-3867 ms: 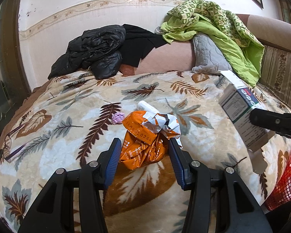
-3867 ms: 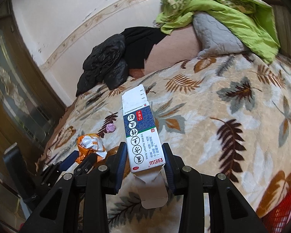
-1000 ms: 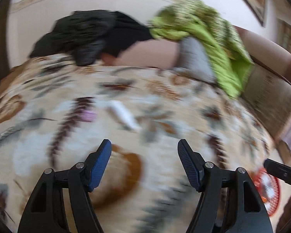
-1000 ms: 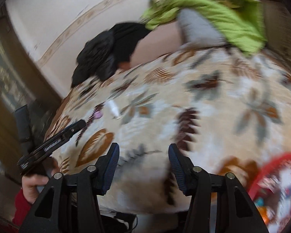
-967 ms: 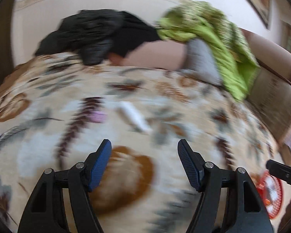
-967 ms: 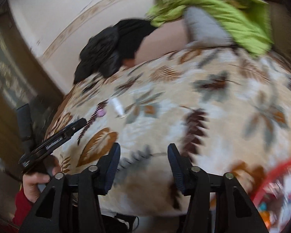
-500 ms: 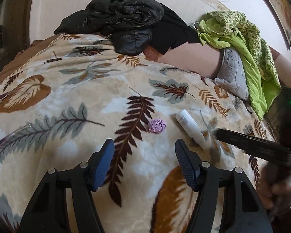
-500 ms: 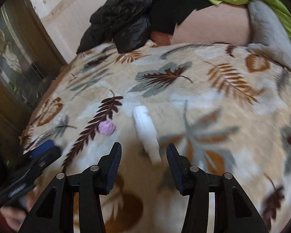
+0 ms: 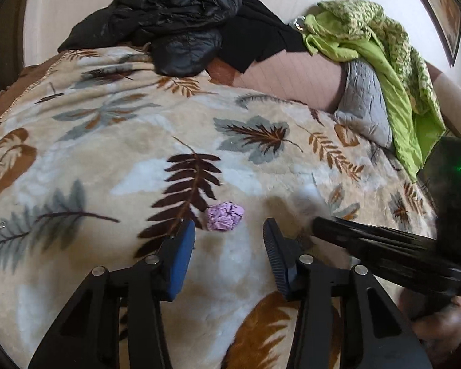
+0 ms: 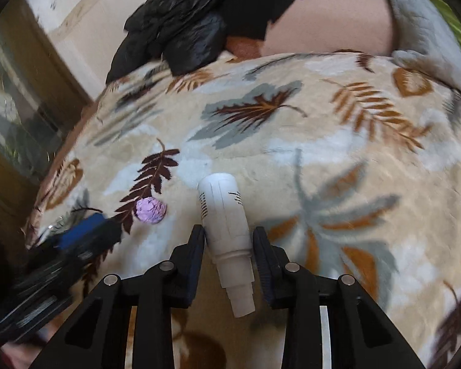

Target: Collect trash

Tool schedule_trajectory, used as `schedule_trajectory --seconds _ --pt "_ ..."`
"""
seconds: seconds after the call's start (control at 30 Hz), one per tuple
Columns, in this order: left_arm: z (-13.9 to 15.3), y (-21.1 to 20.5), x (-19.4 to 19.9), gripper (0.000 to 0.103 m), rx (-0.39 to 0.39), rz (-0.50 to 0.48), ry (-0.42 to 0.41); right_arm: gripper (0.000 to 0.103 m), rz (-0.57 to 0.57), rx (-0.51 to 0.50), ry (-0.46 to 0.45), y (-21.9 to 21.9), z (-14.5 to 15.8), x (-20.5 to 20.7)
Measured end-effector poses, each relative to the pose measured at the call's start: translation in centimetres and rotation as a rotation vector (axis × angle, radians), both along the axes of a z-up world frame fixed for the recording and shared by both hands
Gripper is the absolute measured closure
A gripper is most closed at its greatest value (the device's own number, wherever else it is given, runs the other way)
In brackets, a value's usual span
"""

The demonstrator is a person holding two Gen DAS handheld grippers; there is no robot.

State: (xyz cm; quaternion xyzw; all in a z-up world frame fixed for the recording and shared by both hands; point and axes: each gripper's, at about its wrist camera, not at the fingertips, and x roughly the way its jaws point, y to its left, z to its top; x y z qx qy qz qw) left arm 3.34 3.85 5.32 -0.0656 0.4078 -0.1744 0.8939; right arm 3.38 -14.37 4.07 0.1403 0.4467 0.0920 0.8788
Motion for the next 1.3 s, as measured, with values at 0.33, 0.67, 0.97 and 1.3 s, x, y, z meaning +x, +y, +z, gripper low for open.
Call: schedule_trajectory --seconds 0.33,0.67,0.97,1.3 --pt "-2.7 -2.3 2.6 0.07 0.042 0.05 0.054 0.068 -0.076 0.126 -0.053 -2.2 2.3 -7.9" --pt "-1.6 -1.4 1.0 0.079 0.011 0.073 0.023 0.068 -0.102 0.104 -0.109 -2.7 3.4 -12.6" --pt "1.7 -1.9 -6.2 0.079 0.009 0.022 -0.071 0.068 -0.133 0.072 -0.19 -3.2 4.8 -18.4" --pt "4.6 -2.8 -15.3 0.079 0.112 -0.005 -0.194 0.068 -0.165 0.077 -0.206 -4.9 4.8 -22.5"
